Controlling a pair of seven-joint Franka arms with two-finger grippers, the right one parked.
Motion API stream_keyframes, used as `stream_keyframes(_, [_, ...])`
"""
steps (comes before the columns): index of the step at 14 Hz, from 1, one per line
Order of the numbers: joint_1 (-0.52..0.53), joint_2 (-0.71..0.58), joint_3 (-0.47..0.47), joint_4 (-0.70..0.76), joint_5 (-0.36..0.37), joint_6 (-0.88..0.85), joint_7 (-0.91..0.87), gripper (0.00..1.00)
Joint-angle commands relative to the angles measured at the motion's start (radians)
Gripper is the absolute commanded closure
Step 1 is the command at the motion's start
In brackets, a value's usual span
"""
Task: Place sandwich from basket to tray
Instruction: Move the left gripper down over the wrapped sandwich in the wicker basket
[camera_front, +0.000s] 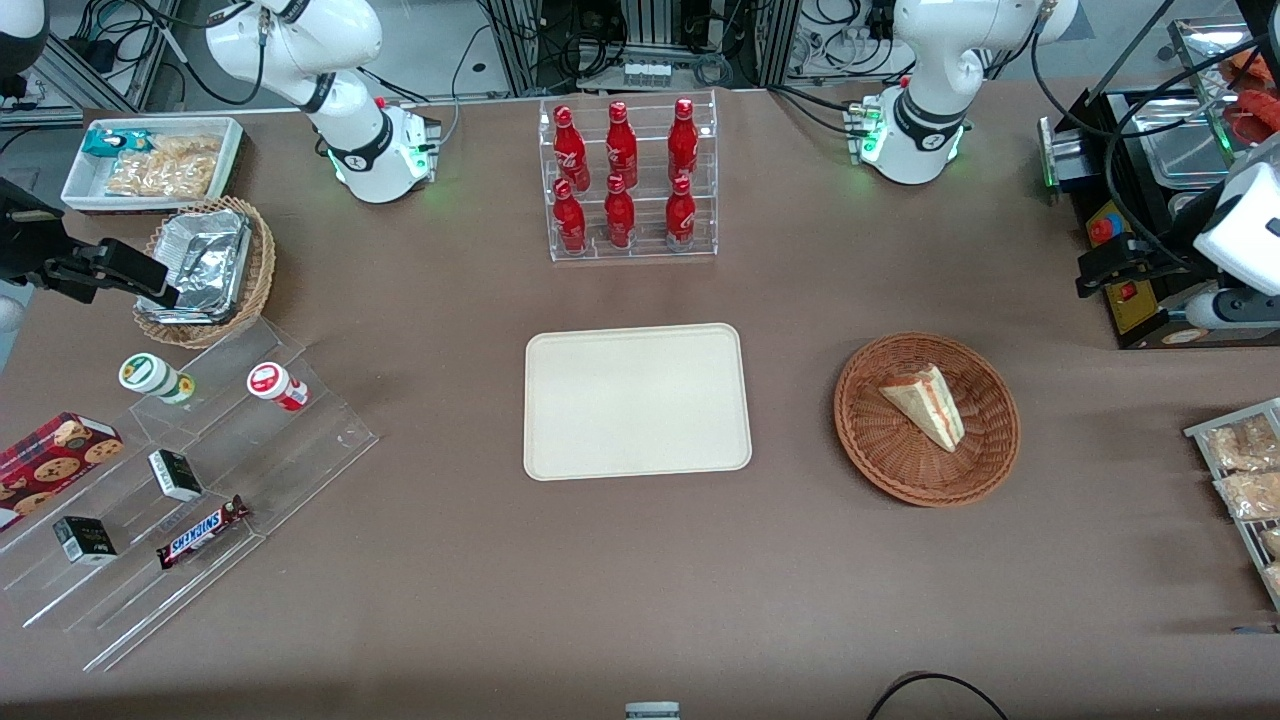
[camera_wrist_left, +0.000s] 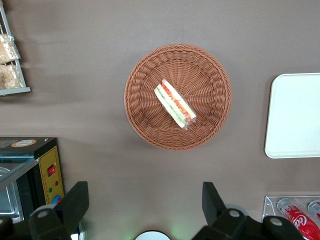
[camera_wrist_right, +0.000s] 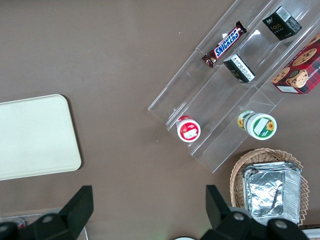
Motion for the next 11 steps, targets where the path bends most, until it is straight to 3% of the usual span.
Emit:
stream_keyframes(1, [-0.014,-0.006,-0.001,-0.02,-0.003,-0.005,-0.008,0.0])
stream_keyframes(5, [-0.014,0.006,0.001,-0.113,-0.003,0.001,-0.017,0.0])
stream_keyframes(11, [-0.057,-0.008,-0.001,-0.388,0.01,0.286,-0.017,0.0])
